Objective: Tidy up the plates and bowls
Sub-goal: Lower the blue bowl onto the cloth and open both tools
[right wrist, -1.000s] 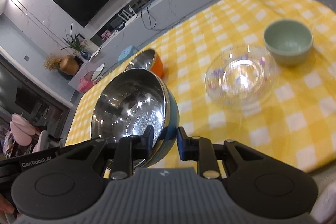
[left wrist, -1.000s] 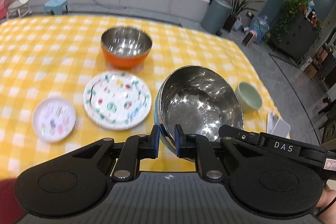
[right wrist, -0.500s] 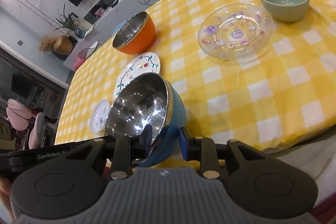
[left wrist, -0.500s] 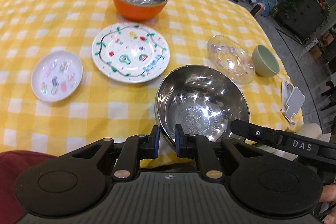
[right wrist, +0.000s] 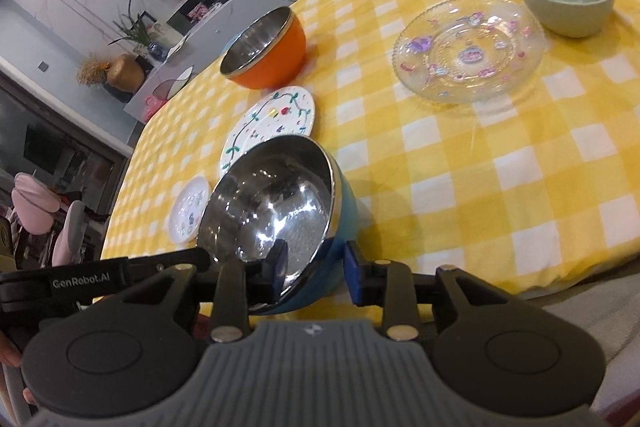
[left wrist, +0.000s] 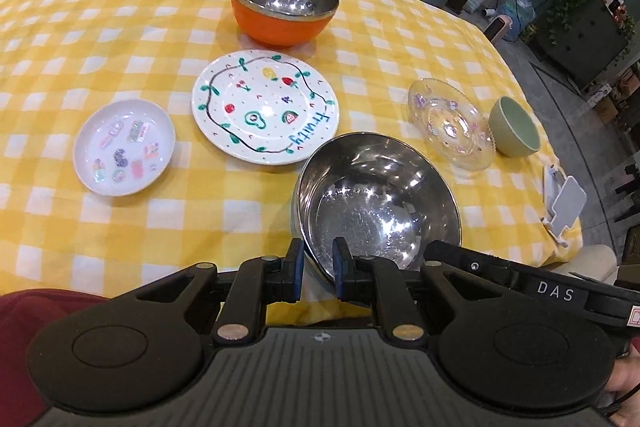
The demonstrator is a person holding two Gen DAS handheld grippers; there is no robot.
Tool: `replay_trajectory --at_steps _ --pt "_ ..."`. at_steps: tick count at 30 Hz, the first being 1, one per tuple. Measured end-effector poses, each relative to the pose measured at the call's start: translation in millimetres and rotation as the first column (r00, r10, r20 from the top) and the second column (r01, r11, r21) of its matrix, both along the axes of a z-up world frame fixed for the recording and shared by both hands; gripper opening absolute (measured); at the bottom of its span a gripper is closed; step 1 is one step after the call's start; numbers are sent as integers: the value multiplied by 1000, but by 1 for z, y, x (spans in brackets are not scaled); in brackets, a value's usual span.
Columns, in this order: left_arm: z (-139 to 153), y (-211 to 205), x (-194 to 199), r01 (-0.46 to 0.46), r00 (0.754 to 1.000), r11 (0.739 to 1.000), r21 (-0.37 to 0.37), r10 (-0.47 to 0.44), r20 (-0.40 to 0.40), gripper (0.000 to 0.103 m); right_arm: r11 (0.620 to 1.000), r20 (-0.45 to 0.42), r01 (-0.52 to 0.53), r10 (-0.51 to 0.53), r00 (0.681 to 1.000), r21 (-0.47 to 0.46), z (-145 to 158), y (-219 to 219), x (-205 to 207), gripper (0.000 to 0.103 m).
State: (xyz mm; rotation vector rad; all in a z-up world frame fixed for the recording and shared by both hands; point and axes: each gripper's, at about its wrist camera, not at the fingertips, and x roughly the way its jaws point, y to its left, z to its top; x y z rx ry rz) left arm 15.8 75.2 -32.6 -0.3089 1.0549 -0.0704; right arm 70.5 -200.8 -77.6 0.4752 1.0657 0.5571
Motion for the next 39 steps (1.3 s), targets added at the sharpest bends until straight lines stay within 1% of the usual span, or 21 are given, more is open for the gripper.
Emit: replay_trajectory --at_steps 4,10,11,13,15,17,18,19,20,22,24,27,30,32,35,39 --pt "0 1 0 -5 1000 1000 -1 5 8 17 1000 1 -6 6 1000 -1 -2 2 2 31" --pt "0 3 0 -8 999 1000 6 8 38 17 1000 39 -12 13 999 -16 -1 4 -1 32" --pt "0 3 0 -11 999 1000 5 11 45 17 1000 45 -13 14 999 -18 0 4 -1 33" --pt "3 3 -2 -15 998 1000 18 13 63 17 1000 61 -15 16 998 -9 3 2 -2 39" --pt "7 2 -4 -5 997 999 35 2 82 21 1000 97 -23 24 995 -13 10 1 -4 40" --pt "10 2 -6 -4 995 999 32 1 102 24 999 152 -22 26 988 -31 19 0 -7 48" --pt "12 2 -6 -4 994 1000 30 1 111 26 999 180 -16 23 983 -40 22 -1 -9 56" --pt "14 2 -7 -4 993 1000 30 0 121 27 999 205 -10 20 979 -47 26 -2 -10 62" --pt "16 2 -8 -4 991 1000 31 0 131 29 999 224 -5 17 974 -54 28 -2 -12 65" --pt "19 1 -9 -8 989 999 37 3 151 32 998 258 -3 19 966 -62 31 -3 -13 80" --pt "22 2 -10 -16 985 999 36 9 174 35 998 283 -10 26 959 -61 32 -3 -14 86" --pt "25 2 -12 -15 980 999 42 7 198 36 997 299 -1 24 954 -77 26 -4 -17 88" --pt "26 5 -12 -15 978 999 34 8 210 36 992 295 -12 49 954 -126 16 -5 -23 88" --pt "24 6 -11 -17 979 999 27 11 205 36 986 287 -29 76 955 -166 11 -3 -24 88" --pt "22 6 -10 -17 981 999 36 10 194 36 978 267 -45 99 959 -203 3 2 -23 88" --pt "19 9 -10 -33 982 999 35 26 186 36 961 302 -15 101 948 -275 -1 8 -25 88"
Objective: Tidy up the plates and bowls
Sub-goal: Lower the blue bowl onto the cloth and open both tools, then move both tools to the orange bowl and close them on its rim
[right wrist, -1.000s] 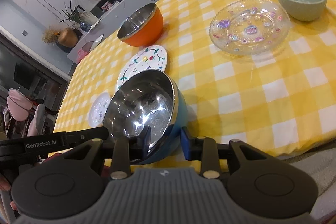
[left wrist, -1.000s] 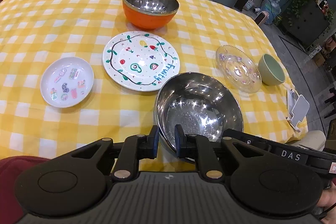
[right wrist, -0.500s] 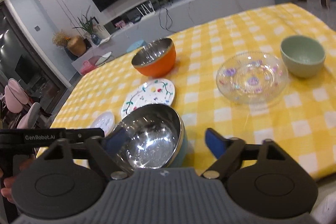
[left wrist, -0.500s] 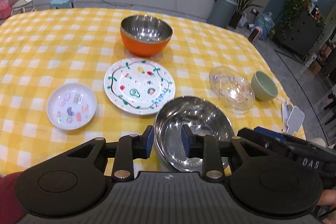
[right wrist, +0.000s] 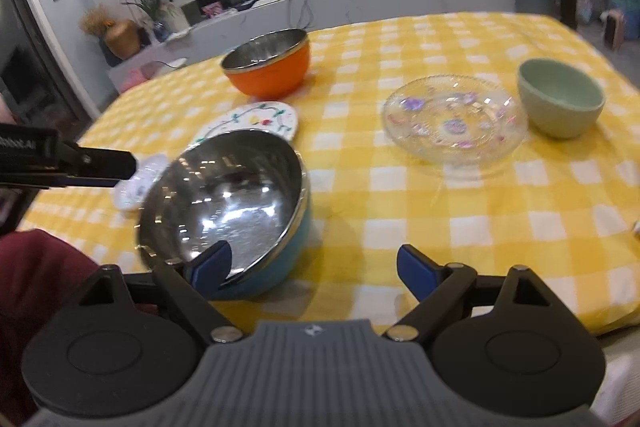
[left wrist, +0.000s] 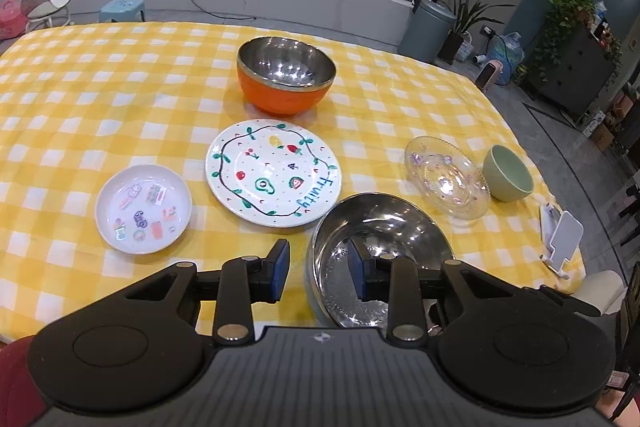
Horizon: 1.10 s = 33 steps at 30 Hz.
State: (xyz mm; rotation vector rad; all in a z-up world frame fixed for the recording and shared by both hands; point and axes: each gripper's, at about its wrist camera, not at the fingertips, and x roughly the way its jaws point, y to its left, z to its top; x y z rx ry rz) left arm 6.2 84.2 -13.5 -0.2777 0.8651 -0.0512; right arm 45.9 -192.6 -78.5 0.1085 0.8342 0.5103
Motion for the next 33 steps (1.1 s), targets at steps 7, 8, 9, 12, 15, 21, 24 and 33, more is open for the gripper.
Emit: replay_trajectory --at_steps 7,8,9,12,15,21,24,33 --pt "1 6 -1 -17 1000 1000 -7 17 6 37 988 86 85 -96 992 129 18 -20 -1 96" --pt "2 6 -1 -18 1000 1000 -9 18 9 38 983 93 90 -106 990 161 22 -23 -2 98" --pt "3 7 -1 -20 1000 1000 -8 21 12 38 976 97 97 -117 988 194 25 -26 -2 100" --pt "9 8 -3 -32 999 999 -7 32 35 40 962 93 108 -135 986 252 35 -31 0 100" --pt "12 12 -3 -43 998 999 -11 44 52 42 970 112 103 -130 985 222 43 -28 3 100" --pt "8 20 -2 -74 996 997 -16 75 40 42 985 -9 0 1 1000 171 20 -16 1 100" --pt "8 22 -3 -77 996 997 -23 78 41 42 992 -84 -13 24 996 129 2 -6 4 100" --pt "8 25 -3 -81 996 996 -32 82 38 42 982 41 96 -104 994 164 17 -17 13 100"
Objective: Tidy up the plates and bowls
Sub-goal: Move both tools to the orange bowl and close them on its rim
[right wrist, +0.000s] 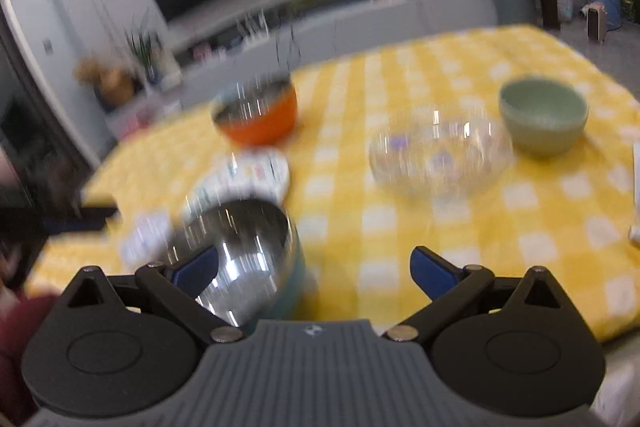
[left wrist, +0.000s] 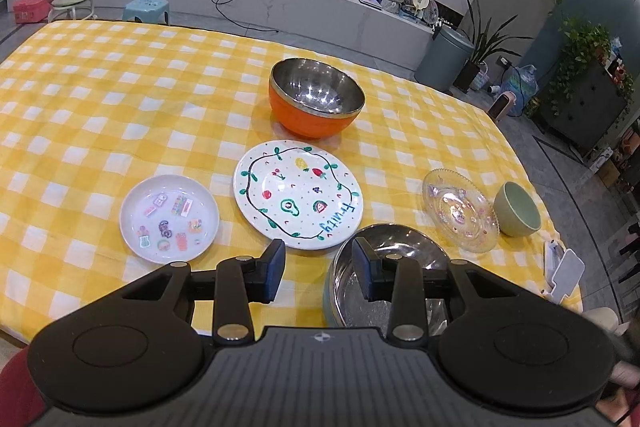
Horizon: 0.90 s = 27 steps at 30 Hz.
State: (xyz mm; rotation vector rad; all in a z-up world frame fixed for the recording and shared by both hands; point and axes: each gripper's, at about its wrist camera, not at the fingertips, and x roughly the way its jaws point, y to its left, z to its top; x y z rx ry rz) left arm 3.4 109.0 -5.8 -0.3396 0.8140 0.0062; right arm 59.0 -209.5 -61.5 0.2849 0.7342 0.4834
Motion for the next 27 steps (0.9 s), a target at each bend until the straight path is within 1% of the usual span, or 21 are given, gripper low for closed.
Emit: replay_trajectory --at_steps 1,3,8,11,15,18,20,22,24,27 --pt "0 0 0 -2 1000 1000 3 2 1 42 999 13 12 -12 1000 35 7 -3 3 100" --pt "5 0 3 -10 1000 1000 13 10 7 42 997 32 10 -13 999 74 19 -5 13 100" --pt "24 1 22 -33 999 999 17 32 32 42 998 62 5 -10 998 67 41 3 38 100" --pt "34 4 41 -45 998 998 33 44 39 43 998 73 14 -18 997 57 53 10 60 100" --pt "40 11 71 -63 998 996 56 62 35 43 999 107 -2 -4 994 51 68 23 89 100" --pt "40 21 96 -81 996 995 57 79 28 43 999 69 10 -12 998 36 72 36 116 100" --pt "35 26 115 -67 998 997 46 66 22 44 999 35 19 -20 999 48 70 45 135 100" --pt "27 31 135 -44 999 998 38 44 1 45 998 -22 23 -22 1000 54 65 54 158 100" --pt "17 36 151 -48 999 998 27 48 -7 45 999 -68 17 -14 998 50 60 66 178 100" --pt "-2 44 171 -54 999 999 -2 54 -7 45 999 -113 3 2 994 38 49 84 203 100"
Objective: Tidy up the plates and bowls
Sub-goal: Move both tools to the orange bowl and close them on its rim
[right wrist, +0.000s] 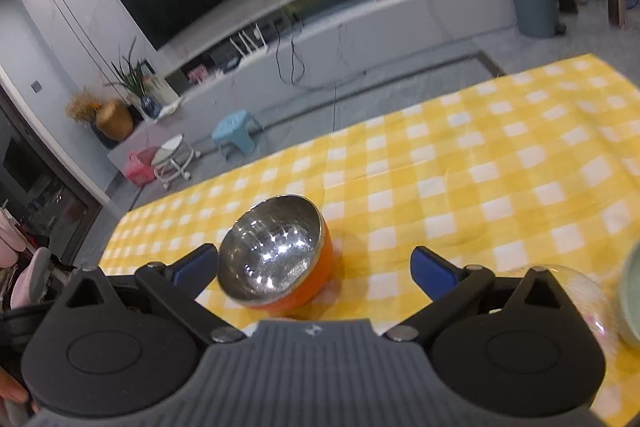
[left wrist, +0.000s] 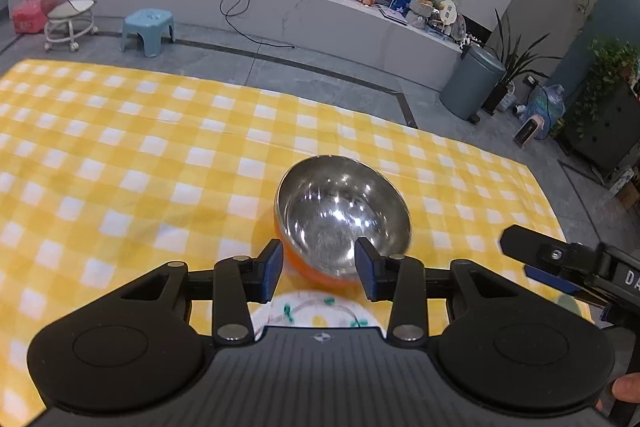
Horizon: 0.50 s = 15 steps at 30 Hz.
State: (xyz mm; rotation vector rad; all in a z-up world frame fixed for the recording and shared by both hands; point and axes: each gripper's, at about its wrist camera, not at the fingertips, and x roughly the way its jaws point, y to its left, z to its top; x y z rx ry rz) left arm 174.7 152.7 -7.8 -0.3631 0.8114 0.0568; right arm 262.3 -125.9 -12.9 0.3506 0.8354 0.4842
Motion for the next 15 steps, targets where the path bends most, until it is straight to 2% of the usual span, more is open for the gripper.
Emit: replay_trajectory --at_steps 3,10,13,15 --pt "-20 8 15 -57 998 998 -31 56 -21 50 999 -33 -8 7 999 -38 -14 20 22 100" --pt "-54 19 29 -125 991 988 -88 120 -65 50 990 -72 -57 48 996 -128 -53 57 56 100" --pt "-60 24 27 -148 989 974 -169 143 -45 35 990 -104 -70 58 993 -119 -66 67 61 96" --pt "-58 23 28 -109 993 981 -162 102 -54 27 991 -121 -78 64 991 -109 -73 72 62 90"
